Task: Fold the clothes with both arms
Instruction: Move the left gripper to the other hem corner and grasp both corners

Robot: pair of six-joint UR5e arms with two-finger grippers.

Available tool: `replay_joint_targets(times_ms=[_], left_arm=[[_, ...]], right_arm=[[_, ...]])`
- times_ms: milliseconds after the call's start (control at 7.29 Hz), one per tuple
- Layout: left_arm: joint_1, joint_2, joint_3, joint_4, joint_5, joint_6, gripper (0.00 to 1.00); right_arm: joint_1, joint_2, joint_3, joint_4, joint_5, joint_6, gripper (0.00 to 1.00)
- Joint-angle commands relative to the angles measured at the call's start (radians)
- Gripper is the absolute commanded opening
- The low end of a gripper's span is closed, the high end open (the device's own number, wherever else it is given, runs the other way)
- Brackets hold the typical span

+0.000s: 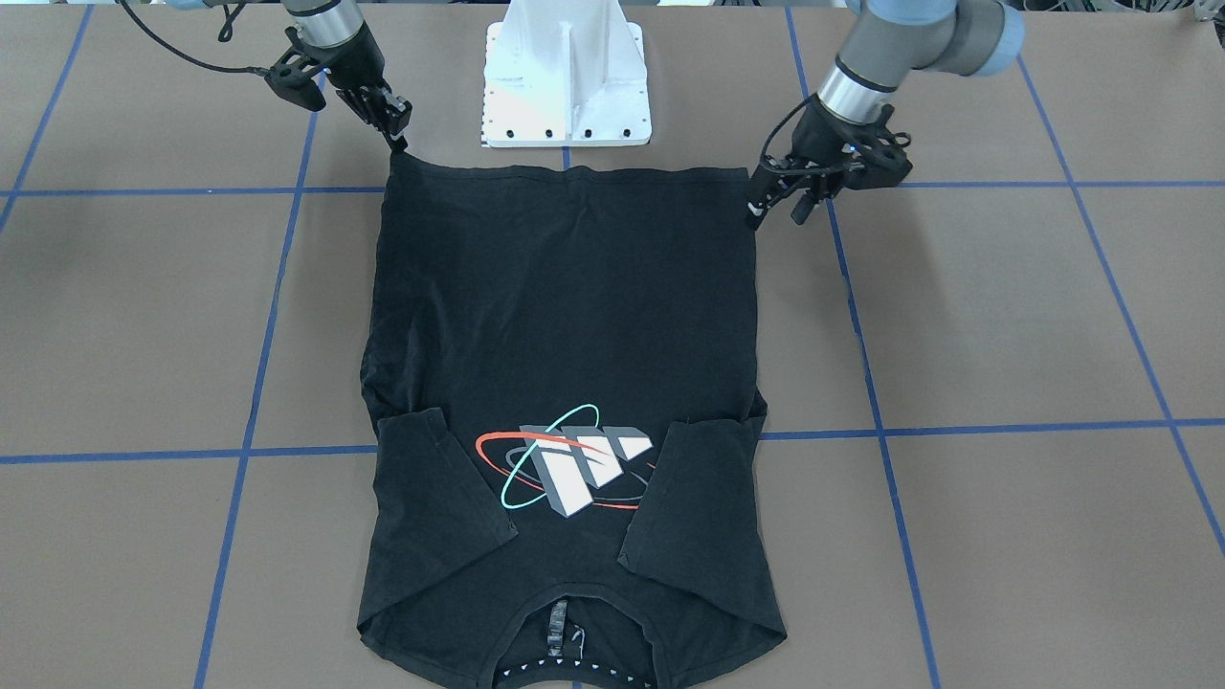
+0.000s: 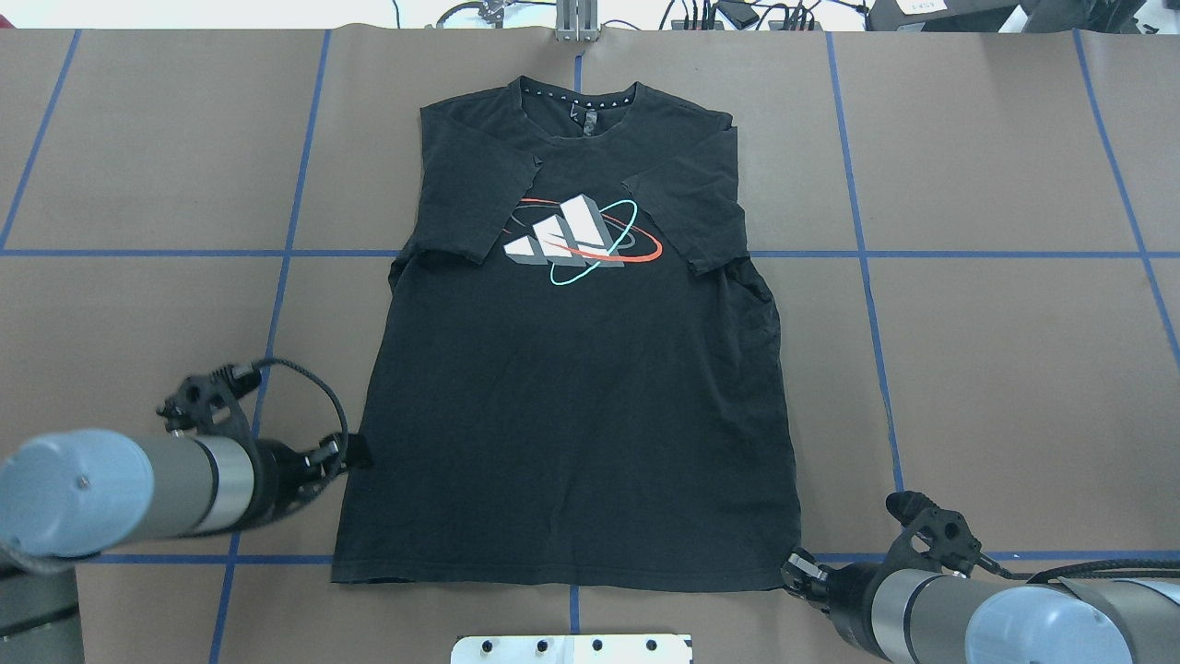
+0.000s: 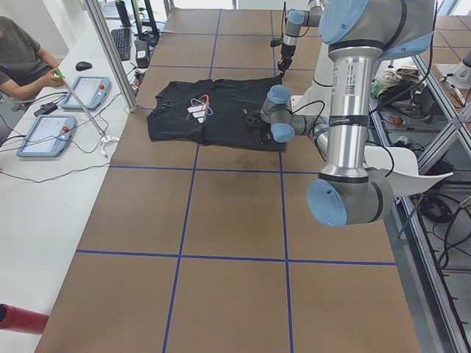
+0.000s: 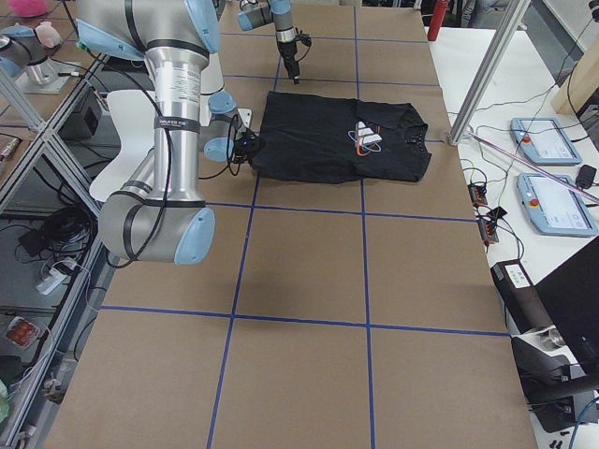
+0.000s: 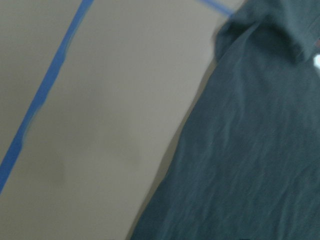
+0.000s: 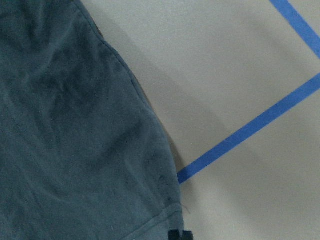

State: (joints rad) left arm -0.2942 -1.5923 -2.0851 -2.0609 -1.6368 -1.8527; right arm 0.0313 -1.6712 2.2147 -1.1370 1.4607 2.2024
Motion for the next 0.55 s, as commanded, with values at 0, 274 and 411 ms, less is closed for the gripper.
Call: replay_joint_targets(times_ms=[0,274,411], left_arm=[[0.122,0.020,-0.007,0.013,0.060,-0.138,0.72],[0.150,0.072,-0.006,0.010,0.086,-0.161,0.72],[0.173,0.064,-0.001,0.010,0.087,-0.181,0.72]], right_arm=[[0.001,-0.007,0.003,-0.001,0.000,0.000,0.00],[-0.001,-0.010,0.002,-0.001,0.000,-0.001,0.00],[-0.001,-0.010,0.002,-0.001,0.000,-0.001,0.00]])
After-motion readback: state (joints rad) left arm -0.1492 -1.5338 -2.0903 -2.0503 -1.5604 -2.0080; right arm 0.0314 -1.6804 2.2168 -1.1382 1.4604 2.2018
